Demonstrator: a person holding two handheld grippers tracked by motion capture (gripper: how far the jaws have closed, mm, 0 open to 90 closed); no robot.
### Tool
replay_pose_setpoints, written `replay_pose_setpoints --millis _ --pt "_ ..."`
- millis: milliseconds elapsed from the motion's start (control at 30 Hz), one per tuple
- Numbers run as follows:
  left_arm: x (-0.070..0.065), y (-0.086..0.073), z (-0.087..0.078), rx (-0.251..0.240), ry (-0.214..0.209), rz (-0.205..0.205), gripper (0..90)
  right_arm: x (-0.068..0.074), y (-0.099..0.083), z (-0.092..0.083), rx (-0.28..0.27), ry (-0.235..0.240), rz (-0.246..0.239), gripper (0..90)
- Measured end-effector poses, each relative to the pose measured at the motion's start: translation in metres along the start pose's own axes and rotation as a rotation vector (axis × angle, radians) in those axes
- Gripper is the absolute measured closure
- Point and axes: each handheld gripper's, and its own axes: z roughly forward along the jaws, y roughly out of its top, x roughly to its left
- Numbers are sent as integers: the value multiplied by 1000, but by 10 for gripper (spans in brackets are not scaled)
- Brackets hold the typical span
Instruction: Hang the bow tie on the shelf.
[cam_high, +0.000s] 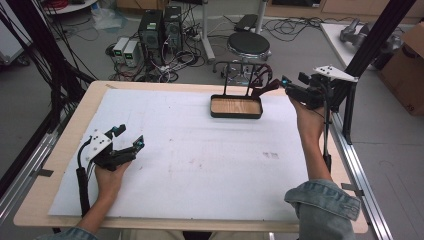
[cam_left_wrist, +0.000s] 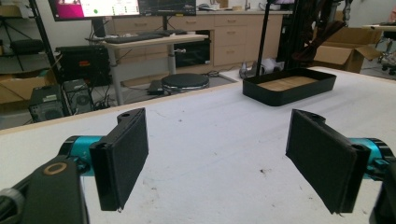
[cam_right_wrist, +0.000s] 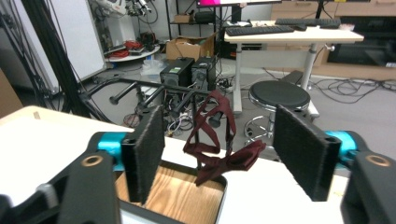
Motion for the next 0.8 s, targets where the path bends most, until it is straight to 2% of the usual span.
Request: replay_pose_setpoints --millis 67,100,133,200,333,567,800 --pt "0 0 0 1 -1 2 212 4 -2 -6 -4 1 -16 291" --pt "0 0 0 1 -1 1 212 8 -5 -11 -20 -6 -50 268" --pt "0 0 0 2 -2 4 212 8 -5 -11 -20 -6 -50 268" --pt "0 0 0 3 -3 4 212 13 -9 -18 -32 -16 -83 226" --pt "0 0 0 4 -4 5 212 15 -16 -24 -43 -25 -105 211" --pt "-1 0 0 5 -4 4 212 18 -37 -38 -68 -47 -115 121" --pt "-1 0 0 12 -5 9 208 24 -64 -57 -72 -42 -110 116"
